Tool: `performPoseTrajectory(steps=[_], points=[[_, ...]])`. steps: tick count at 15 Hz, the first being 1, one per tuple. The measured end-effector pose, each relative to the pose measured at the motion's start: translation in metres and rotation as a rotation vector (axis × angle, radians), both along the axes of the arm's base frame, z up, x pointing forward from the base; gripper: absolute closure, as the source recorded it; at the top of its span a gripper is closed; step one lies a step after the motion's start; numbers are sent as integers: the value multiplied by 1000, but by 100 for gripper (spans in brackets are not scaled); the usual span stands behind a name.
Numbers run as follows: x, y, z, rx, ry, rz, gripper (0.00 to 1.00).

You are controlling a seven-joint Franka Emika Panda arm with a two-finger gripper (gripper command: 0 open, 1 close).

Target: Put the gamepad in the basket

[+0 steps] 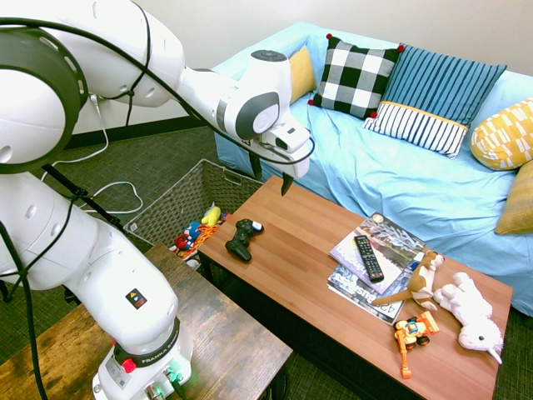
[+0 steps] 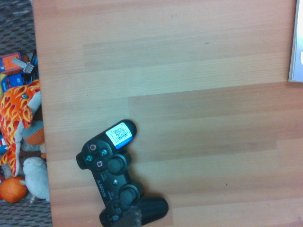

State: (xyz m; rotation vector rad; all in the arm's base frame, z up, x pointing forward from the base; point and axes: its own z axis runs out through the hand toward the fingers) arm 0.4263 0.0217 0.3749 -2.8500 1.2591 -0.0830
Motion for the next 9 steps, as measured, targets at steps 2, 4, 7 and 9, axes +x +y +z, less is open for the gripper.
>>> performPoseTrajectory(steps=[2,4,7,9], points=[[1,1,-1,-2,1,4,0],[5,13,-10,-14,-2,47,0],[10,51,-41,-42,-13,166,0],[10,78,-70,-49,-4,224,0]])
